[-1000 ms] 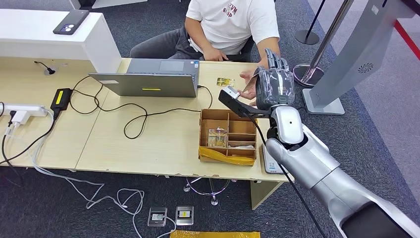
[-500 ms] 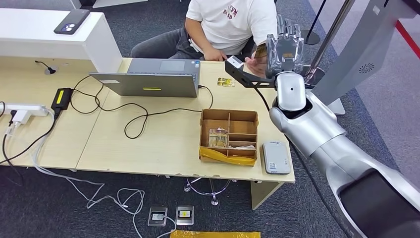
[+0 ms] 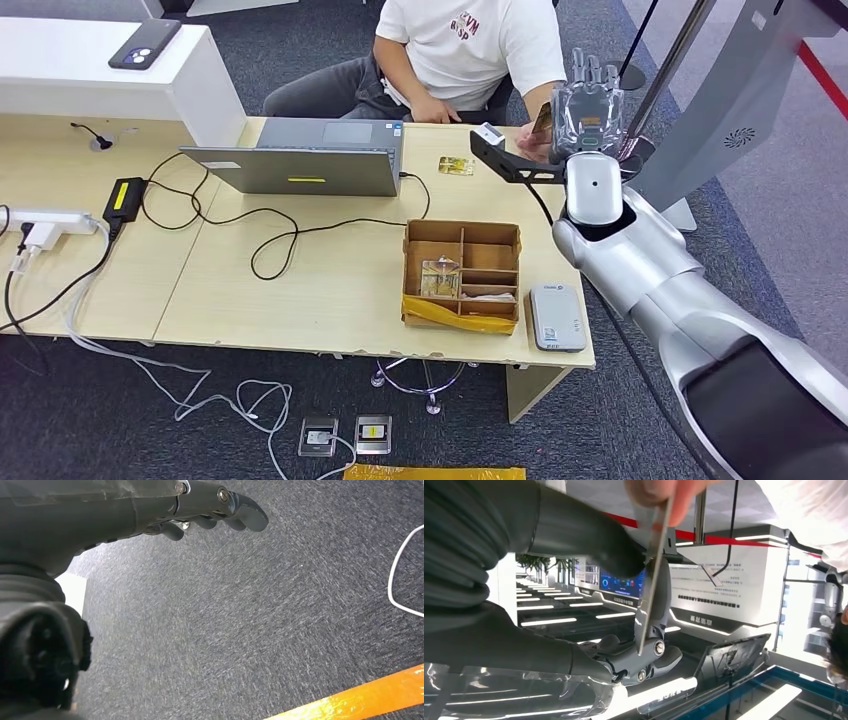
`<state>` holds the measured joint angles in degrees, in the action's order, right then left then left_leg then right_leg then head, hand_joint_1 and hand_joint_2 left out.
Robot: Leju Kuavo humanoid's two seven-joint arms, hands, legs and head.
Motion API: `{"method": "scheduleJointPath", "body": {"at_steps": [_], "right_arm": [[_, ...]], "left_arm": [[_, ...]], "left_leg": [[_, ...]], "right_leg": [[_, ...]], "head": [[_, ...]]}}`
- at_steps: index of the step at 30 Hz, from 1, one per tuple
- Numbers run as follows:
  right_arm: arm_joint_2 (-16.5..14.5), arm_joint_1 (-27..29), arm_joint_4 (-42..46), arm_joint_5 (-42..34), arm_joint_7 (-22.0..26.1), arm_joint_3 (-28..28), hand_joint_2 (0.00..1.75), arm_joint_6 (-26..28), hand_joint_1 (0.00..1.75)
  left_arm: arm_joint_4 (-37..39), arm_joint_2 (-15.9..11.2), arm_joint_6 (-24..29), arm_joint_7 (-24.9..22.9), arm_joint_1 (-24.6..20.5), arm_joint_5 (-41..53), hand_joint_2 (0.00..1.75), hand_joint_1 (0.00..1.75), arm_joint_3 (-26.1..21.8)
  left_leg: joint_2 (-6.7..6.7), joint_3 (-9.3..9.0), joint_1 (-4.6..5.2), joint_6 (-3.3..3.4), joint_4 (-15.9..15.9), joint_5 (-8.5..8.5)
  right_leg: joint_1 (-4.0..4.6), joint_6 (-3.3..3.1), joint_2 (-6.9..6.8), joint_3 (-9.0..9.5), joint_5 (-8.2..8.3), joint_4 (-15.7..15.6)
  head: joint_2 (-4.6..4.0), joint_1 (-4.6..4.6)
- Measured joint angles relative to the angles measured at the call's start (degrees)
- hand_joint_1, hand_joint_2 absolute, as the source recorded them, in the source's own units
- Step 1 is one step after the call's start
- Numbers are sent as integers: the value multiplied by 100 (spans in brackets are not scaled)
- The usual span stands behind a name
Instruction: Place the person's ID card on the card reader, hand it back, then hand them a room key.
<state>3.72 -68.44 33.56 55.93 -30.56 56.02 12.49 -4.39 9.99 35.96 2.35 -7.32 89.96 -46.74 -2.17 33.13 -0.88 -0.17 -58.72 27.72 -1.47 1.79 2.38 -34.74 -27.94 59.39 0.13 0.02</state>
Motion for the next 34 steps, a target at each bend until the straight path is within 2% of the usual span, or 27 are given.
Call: {"method": "scheduleJointPath", "body": {"at_steps": [4,10,15,22,34], "right_arm": [[8,21,-63,-90,-40,50,175,157,0],[62,21,-86,-205,51,74,175,807,0],[248,12,103,-205,43,66,175,1211,0],[490,6,427,-205,19,44,175,1225,0],[626,7,662,-205,18,41,175,1221,0]], "left_arm": [[0,-3,-4,0,1,-1,0,0,41],[0,-10,1,0,5,-1,0,0,44],[0,-15,12,-1,12,-1,0,0,40],[0,-16,14,-1,21,-1,0,0,38],[0,-16,15,-1,21,-1,0,0,38]], "left_leg": [[3,0,0,0,0,0],[4,-1,0,0,-1,0],[3,-2,0,0,-1,0],[5,-2,1,0,-1,0],[5,-3,0,0,-1,0]], "right_leg": [[0,0,1,-1,0,0],[0,0,1,-2,0,0],[0,0,1,-1,0,0],[-1,0,1,-1,0,-1],[0,0,2,0,0,0]], "head": [[0,-1],[0,-1],[0,1],[0,-1],[0,0]]}}
